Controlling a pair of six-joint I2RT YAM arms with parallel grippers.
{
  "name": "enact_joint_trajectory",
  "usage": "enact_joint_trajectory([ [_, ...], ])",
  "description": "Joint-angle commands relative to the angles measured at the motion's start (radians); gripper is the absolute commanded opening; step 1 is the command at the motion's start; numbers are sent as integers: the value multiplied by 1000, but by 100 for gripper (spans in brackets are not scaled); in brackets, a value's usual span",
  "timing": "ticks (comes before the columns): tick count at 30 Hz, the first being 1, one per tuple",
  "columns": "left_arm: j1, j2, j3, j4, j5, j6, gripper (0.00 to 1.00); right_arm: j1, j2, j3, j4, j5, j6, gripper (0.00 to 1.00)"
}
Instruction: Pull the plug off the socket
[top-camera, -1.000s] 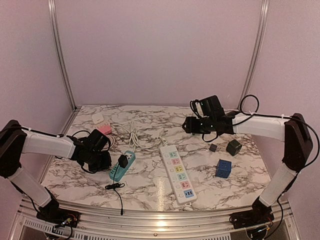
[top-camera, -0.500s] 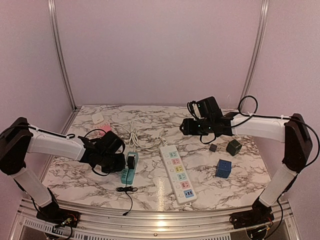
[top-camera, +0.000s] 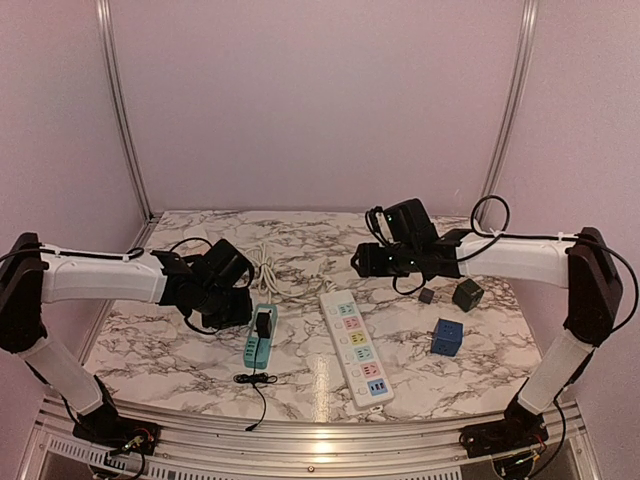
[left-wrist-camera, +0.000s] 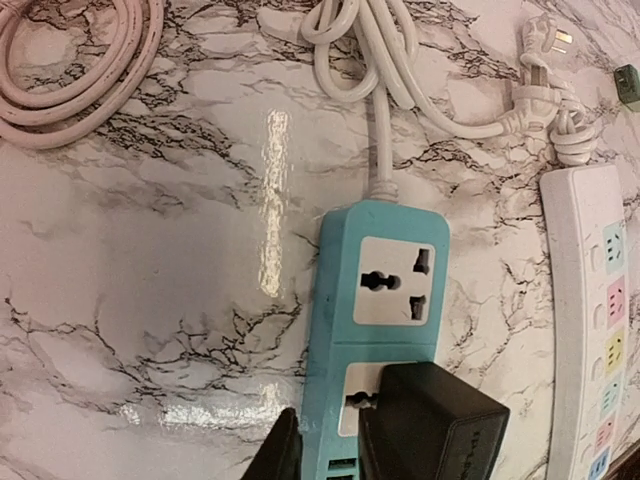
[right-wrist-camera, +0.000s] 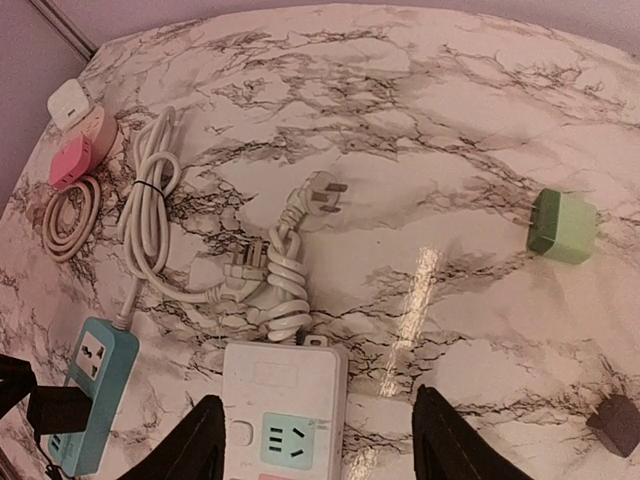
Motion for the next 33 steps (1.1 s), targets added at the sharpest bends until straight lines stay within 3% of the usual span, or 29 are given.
enact_joint_trajectory([
  [1,-21,-29,83,-139,-48,-4,29,7,16,-15,32,-9,11,61],
  [6,-59,-10,187,-216,-88,-4,44,7,2,-32,53,-16,4,61],
  [11,-86,52,272,-302,-127,7,48,6,9,-26,64,-45,1,61],
  [19,-112,181,370,-390,-155,50,46,6,9,-20,73,-62,9,61],
  [33,-128,283,405,-382,-113,105,38,15,7,-37,61,-59,35,60],
])
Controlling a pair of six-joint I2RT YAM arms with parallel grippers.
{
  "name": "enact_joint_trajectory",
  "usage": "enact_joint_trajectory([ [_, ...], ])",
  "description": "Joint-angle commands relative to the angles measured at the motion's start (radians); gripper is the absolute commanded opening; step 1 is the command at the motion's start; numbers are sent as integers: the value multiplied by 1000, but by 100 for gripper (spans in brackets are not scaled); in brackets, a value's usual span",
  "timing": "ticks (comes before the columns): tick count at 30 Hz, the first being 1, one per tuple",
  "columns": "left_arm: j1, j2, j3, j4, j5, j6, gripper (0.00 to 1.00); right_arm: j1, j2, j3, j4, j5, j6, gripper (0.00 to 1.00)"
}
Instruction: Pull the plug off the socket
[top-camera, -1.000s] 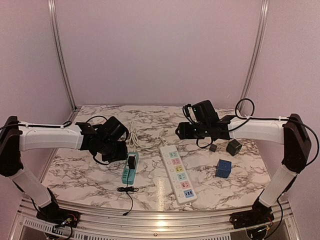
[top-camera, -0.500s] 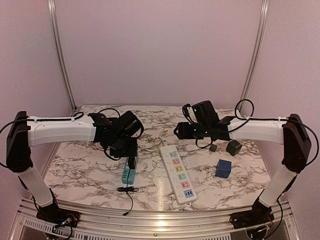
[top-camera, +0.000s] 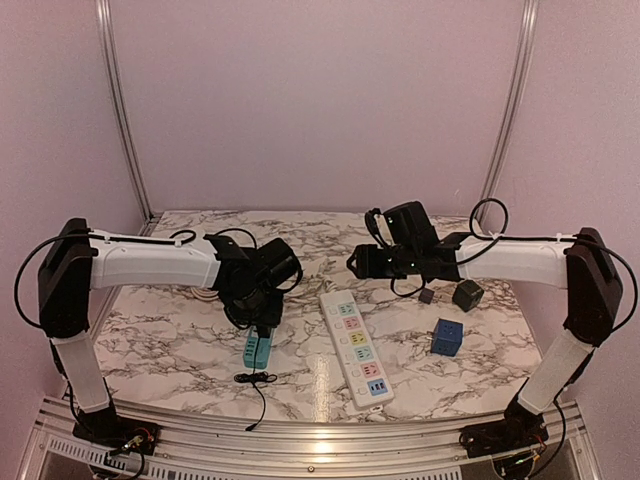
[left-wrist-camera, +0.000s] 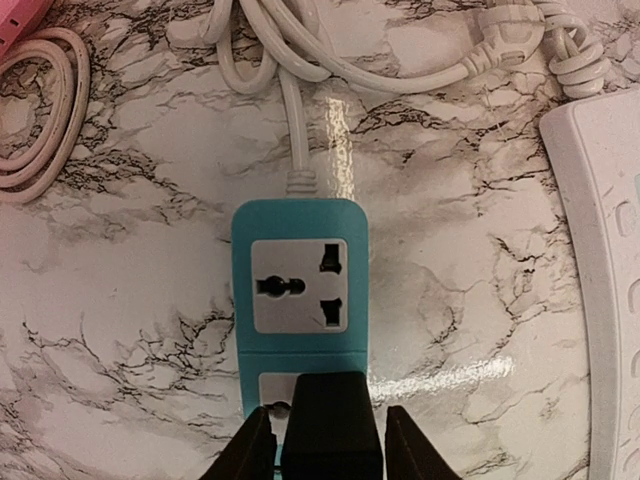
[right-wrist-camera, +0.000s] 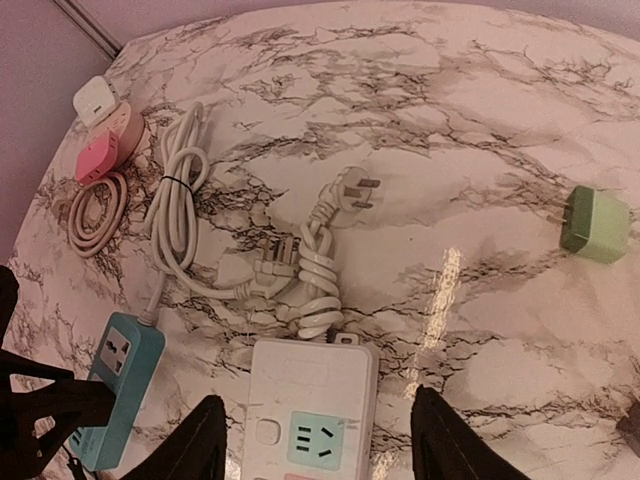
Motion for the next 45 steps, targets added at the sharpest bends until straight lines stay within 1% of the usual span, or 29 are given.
enact_joint_trajectory([
  [1,-8,11,9,-49,8,25,37,17,9,-7,3,5,21,60],
  [5,-8,0,-8,-41,11,37,24,30,24,7,-3,11,25,60],
  [7,-9,-10,-12,-39,10,44,15,40,36,21,-10,15,23,60],
  [10,-9,-35,-23,-24,2,55,8,50,61,37,-5,1,34,60],
  [11,-9,-43,-25,-20,-2,59,6,56,68,39,2,-34,39,60],
  [14,-9,-61,-33,-8,-12,70,2,69,93,32,53,-110,59,61],
  [17,-5,-85,-51,27,1,78,0,73,127,-1,163,-227,121,64],
  [18,-3,-95,-58,42,11,81,0,77,140,-5,194,-241,136,64],
  [23,12,-138,-100,130,58,90,0,149,210,73,165,-181,133,67],
  [26,14,-130,-106,152,81,105,0,167,262,109,201,-227,166,63],
  [27,15,-126,-109,158,87,108,0,168,280,112,226,-253,182,60],
  [32,14,-121,-128,187,113,110,0,169,392,138,353,-398,263,37],
  [36,14,-122,-136,197,120,112,0,169,439,132,448,-447,321,26],
  [38,14,-122,-138,200,122,115,0,169,448,123,487,-453,344,24],
  [42,14,-119,-141,219,129,116,0,168,449,120,524,-450,360,24],
  [45,12,-112,-141,235,147,115,0,171,470,134,558,-477,381,24],
])
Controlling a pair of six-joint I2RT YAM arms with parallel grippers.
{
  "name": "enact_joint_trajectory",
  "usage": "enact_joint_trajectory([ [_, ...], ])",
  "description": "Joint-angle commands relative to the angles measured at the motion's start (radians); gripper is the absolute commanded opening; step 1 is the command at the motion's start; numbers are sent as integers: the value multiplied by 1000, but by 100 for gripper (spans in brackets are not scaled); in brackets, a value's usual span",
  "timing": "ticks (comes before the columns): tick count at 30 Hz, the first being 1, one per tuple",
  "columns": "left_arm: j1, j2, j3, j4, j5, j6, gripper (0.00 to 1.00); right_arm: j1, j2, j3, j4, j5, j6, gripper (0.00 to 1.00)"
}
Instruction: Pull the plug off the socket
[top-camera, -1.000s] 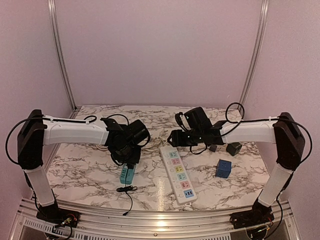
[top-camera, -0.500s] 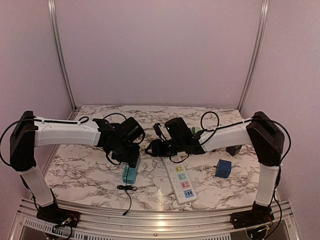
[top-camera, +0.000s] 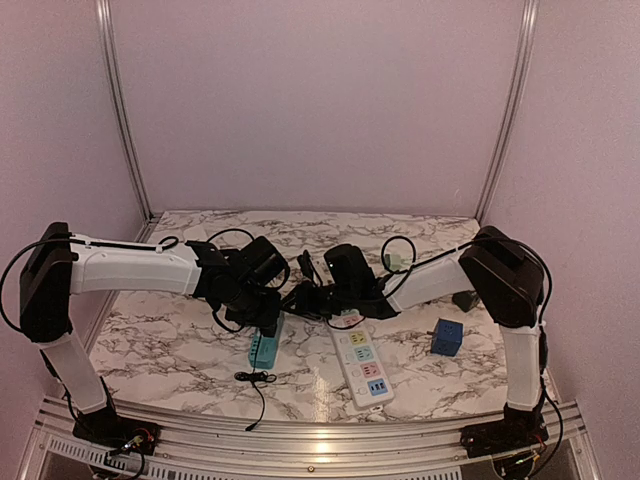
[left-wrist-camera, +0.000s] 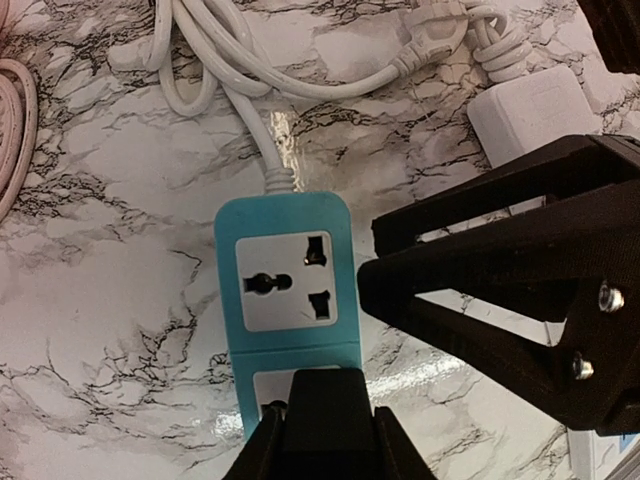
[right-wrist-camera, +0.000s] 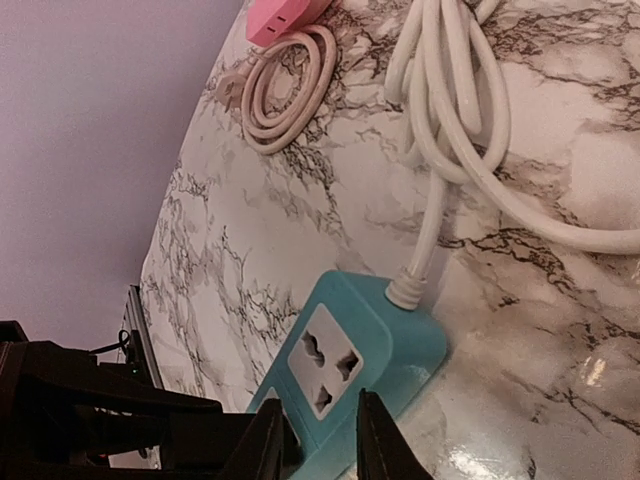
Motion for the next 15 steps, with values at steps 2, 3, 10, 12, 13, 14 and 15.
enact_joint_trajectory([
  [2,-4,-5,3,59,46,19,0,2,46,48,92,-56,51,24],
  [3,-4,-4,4,61,45,18,0,3,61,59,92,-64,53,23],
  [10,-5,4,11,64,43,13,0,13,128,77,136,-110,89,17],
  [12,-6,7,13,64,41,10,0,16,136,62,140,-110,97,13],
  [13,-7,5,15,64,39,9,0,16,137,52,141,-105,100,12],
  [14,-7,5,17,63,38,8,0,16,136,44,138,-97,102,11],
  [15,-8,5,22,61,35,7,0,16,135,40,123,-83,98,9],
])
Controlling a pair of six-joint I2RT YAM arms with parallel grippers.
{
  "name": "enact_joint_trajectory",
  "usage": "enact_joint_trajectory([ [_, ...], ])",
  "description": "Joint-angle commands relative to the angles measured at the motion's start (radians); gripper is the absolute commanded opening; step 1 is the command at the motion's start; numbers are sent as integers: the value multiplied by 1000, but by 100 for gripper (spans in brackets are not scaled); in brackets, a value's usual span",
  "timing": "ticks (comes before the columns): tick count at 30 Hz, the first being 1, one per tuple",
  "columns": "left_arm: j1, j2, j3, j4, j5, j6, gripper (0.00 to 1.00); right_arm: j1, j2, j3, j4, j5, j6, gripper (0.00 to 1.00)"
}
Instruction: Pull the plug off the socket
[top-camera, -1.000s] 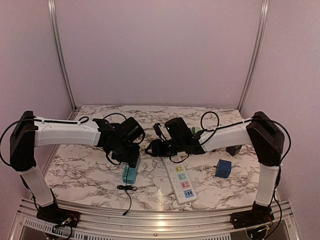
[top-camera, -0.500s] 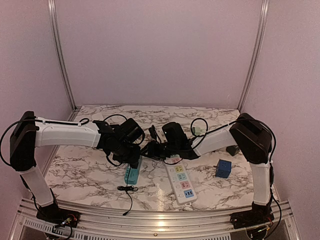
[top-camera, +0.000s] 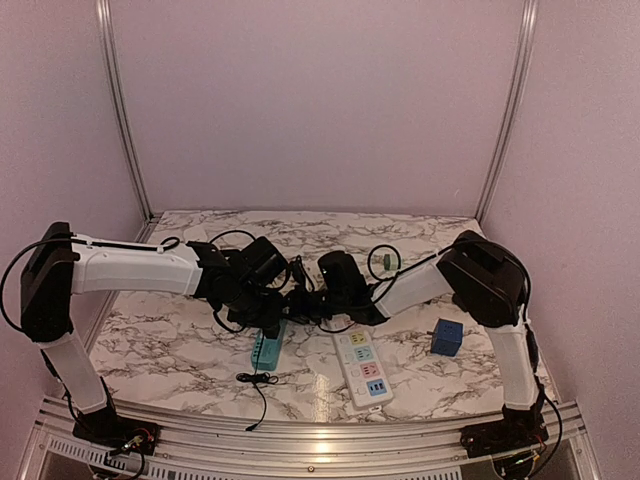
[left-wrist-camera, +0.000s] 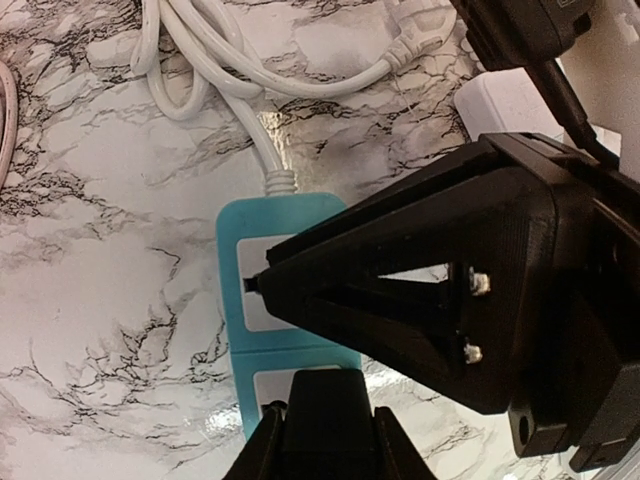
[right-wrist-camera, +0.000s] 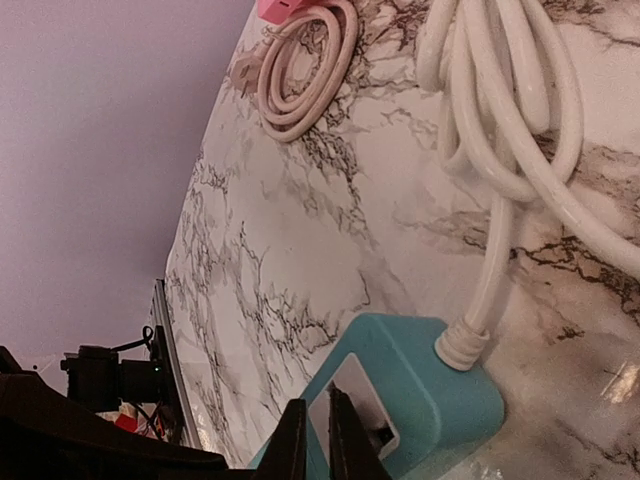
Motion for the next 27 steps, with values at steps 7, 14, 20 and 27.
enact_joint_trajectory([
  [7,-11,7,92,-7,-8,17,0,13,7,-51,-94,90,-44,6],
  [14,-11,35,190,-104,-3,27,0,12,5,-99,-93,139,-82,4],
  [20,-7,36,220,-139,17,33,0,14,4,-116,-97,169,-108,4],
  [27,19,-44,186,-162,-33,28,0,13,-25,-88,-128,175,-116,4],
])
